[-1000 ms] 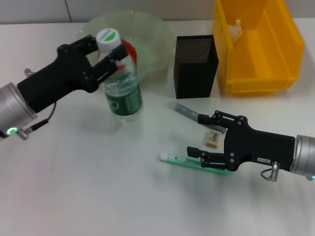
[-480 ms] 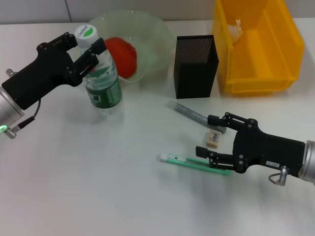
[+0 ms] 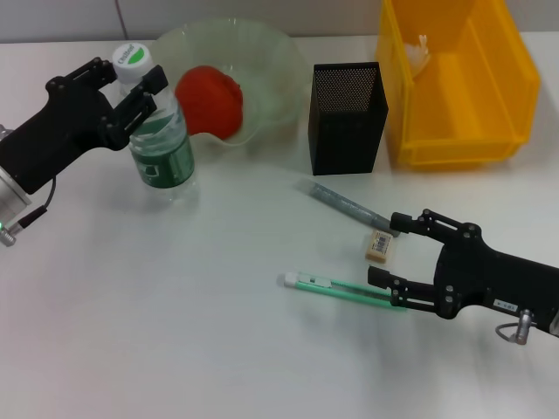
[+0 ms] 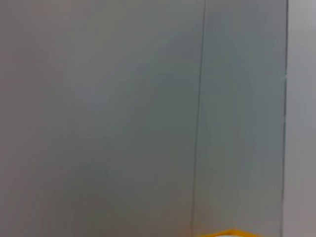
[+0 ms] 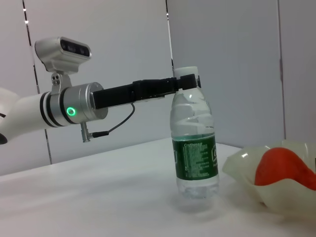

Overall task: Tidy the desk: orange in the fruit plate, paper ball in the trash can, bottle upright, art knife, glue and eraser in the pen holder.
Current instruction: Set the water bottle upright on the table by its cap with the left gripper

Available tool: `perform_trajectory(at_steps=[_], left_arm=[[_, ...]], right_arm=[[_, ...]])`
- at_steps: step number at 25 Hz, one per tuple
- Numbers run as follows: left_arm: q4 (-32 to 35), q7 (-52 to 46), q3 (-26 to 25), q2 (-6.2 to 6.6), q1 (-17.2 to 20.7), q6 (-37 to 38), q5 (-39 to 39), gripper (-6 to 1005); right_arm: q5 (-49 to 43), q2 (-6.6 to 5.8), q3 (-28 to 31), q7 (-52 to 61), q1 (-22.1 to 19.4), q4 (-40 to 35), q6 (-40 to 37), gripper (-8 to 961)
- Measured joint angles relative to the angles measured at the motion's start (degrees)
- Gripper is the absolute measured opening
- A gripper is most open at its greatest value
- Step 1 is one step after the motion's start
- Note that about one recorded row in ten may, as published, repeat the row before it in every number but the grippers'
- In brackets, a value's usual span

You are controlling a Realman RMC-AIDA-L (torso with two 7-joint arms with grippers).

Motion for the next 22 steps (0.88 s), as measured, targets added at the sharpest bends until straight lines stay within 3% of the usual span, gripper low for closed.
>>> perform_trajectory(at_steps=[22], left_arm=[[-0.09,1.83,-2.92,-0.15,0.10,-3.13,0.02,443]], right_arm=[[-0.41,-1.43,1.35,0.00,-4.34,-2.45,-2.50,825]])
